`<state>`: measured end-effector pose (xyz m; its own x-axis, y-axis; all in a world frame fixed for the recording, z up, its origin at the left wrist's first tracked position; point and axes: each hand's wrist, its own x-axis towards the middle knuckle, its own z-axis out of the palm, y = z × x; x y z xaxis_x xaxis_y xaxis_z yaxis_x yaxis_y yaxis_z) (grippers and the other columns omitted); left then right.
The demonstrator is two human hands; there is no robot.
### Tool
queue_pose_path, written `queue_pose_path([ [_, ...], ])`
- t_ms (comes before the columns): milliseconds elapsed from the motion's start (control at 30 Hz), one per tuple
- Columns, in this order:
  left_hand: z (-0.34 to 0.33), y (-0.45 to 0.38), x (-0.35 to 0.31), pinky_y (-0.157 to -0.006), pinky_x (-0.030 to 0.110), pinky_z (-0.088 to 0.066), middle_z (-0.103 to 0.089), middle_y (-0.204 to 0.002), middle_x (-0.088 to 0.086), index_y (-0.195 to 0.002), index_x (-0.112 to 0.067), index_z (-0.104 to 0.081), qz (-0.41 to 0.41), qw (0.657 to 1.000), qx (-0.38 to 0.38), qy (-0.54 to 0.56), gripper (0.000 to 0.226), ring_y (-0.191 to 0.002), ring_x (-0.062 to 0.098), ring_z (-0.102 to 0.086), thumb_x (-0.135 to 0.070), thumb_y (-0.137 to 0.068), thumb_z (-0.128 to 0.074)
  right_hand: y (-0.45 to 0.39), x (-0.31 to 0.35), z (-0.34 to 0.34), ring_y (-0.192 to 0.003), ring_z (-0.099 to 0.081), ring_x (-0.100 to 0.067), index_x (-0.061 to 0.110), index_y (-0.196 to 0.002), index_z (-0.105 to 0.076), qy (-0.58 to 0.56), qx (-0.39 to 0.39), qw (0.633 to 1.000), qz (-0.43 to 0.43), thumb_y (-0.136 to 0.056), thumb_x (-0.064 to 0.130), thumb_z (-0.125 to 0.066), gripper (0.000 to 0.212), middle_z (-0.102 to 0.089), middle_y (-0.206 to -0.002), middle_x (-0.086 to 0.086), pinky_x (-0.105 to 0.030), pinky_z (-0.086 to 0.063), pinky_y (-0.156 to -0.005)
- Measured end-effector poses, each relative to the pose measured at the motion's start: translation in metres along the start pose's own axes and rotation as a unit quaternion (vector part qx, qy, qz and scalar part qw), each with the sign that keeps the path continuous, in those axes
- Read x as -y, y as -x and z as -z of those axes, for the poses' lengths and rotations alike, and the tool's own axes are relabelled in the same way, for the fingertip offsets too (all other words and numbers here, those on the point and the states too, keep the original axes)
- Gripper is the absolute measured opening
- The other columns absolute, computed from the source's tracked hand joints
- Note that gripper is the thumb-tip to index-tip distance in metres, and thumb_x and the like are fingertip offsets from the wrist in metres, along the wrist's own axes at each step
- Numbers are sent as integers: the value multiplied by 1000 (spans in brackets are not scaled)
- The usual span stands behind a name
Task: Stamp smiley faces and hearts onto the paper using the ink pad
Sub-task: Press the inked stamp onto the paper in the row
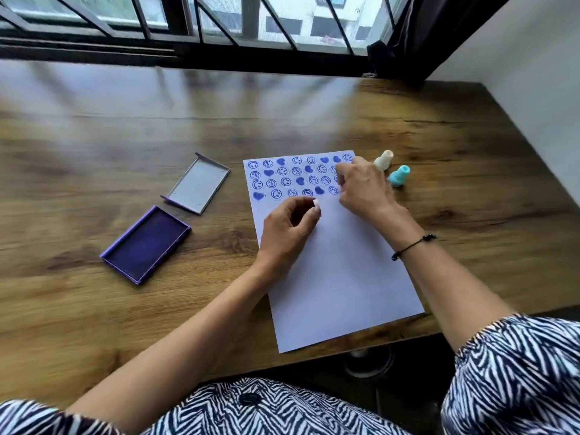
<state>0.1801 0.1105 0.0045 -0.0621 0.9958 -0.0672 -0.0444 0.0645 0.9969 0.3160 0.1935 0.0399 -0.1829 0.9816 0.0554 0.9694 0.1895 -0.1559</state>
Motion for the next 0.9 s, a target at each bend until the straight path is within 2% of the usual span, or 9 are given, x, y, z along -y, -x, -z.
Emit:
queue_pose_path([
  [67,0,-1,1,-85,30,-50,-66,-87,3,-95,-17,-63,0,1000,-2,-2,13,-85,15,-63,-22,-83,-60,-1,1,0,-80,-59,-40,6,-78,-58,0,6,1000,-2,-75,-1,-48,13,-57,-93,-21,-33,-38,-61],
  [167,0,-1,0,-84,29,-50,-66,-87,4,-94,-15,-64,-7,1000,2,-14,14,-83,14,-62,-23,-83,-60,0,1,5,-85,-59,-39,6,-82,-59,-3,23,1000,2,-79,0,-49,13,-58,-96,-20,-34,-44,-67],
  [267,0,-1,0,-87,33,-50,-68,-90,7,-96,-14,-64,-6,1000,0,-24,18,-85,17,-63,-24,-83,-60,5,-4,11,-93,-56,-37,5,-82,-64,-67,-5,998,-16,-79,-1,-49,17,-62,-97,-20,-41,-44,-91],
  [333,0,-1,1,-88,36,-51,-69,-94,11,-97,-14,-64,-9,1000,-2,-29,19,-87,19,-64,-25,-82,-61,12,-10,19,-88,-56,-33,4,-79,-66,-150,-84,984,-55,-75,-3,-51,17,-67,-91,-21,-34,-43,-82],
  [400,0,-2,2,-88,36,-51,-69,-95,12,-97,-16,-64,-11,999,0,-30,18,-87,17,-64,-26,-82,-61,22,-16,29,-68,-60,-20,8,-75,-65,-252,-136,952,-108,-72,-1,-53,16,-69,-75,-10,-28,-47,-64],
  [467,0,-2,2,-87,34,-52,-69,-90,6,-94,-19,-63,-13,1000,4,-24,14,-84,15,-64,-26,-82,-60,33,-19,34,-49,-55,-7,15,-69,-61,-357,-140,911,-150,-72,0,-55,17,-61,-62,4,-21,-46,-51],
  [600,0,-3,-1,-82,30,-51,-65,-79,0,-92,-17,-63,-7,1000,13,18,9,-76,13,-62,-21,-84,-59,53,-11,36,-41,-50,0,17,-66,-55,-485,-104,852,-169,-77,-2,-63,24,-54,-62,0,-20,-43,-41],
  [767,0,1,-11,-70,21,-51,-65,-76,2,-89,-12,-65,-8,994,63,91,10,-69,11,-62,-17,-85,-57,76,15,32,-36,-48,-4,11,-74,-59,-584,-48,794,-160,-79,-2,-65,15,-55,-54,1,-20,-47,-44],
  [900,0,6,-18,-69,20,-52,-68,-77,1,-87,-16,-67,-9,988,97,119,9,-70,12,-63,-15,-84,-58,85,26,33,-41,-53,-6,16,-73,-60,-587,-38,798,-133,-79,3,-66,16,-57,-59,0,-21,-51,-50],
])
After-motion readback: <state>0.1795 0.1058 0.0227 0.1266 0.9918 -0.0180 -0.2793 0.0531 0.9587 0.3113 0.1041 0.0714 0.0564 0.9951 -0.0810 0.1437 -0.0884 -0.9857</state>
